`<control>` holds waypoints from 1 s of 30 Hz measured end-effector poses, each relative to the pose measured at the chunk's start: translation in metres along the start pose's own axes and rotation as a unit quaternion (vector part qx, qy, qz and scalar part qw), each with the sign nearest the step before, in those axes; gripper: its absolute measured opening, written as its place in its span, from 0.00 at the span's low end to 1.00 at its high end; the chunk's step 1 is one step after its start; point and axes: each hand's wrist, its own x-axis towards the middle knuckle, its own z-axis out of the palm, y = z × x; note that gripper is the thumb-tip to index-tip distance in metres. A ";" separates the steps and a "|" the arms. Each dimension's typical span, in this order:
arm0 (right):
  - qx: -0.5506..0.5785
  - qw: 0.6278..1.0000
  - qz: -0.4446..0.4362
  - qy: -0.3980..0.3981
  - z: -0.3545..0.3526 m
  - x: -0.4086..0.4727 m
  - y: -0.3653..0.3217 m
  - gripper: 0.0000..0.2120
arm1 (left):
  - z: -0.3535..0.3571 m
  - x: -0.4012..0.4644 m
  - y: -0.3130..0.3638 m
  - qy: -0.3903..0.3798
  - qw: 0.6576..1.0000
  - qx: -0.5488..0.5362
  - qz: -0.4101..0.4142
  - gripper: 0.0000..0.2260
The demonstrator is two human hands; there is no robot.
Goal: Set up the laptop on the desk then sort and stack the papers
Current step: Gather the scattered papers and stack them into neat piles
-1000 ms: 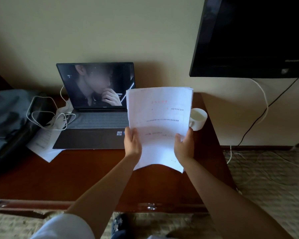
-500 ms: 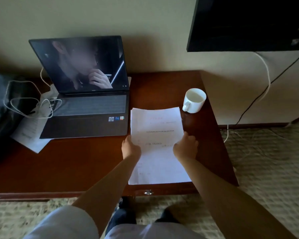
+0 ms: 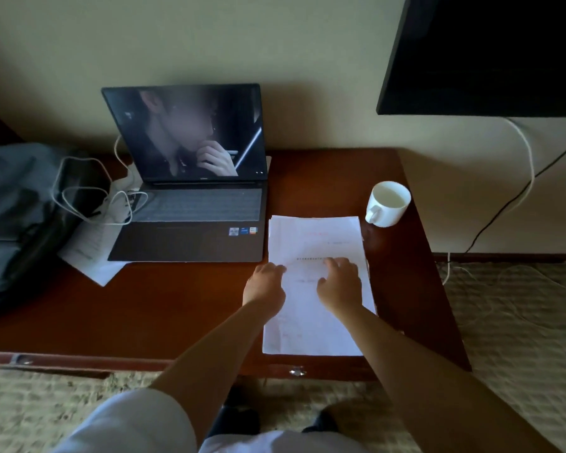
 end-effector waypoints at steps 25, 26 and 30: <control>0.212 0.968 -0.002 -0.134 0.121 0.004 -0.337 0.16 | -0.191 0.076 -0.319 0.029 0.986 -0.093 -0.136 0.13; 0.225 0.961 0.016 -0.157 0.129 0.004 -0.345 0.17 | -0.190 0.080 -0.331 0.027 0.983 -0.098 -0.156 0.14; 0.300 0.894 0.165 -0.291 0.158 -0.001 -0.373 0.12 | -0.182 0.091 -0.366 0.012 0.971 -0.109 -0.214 0.16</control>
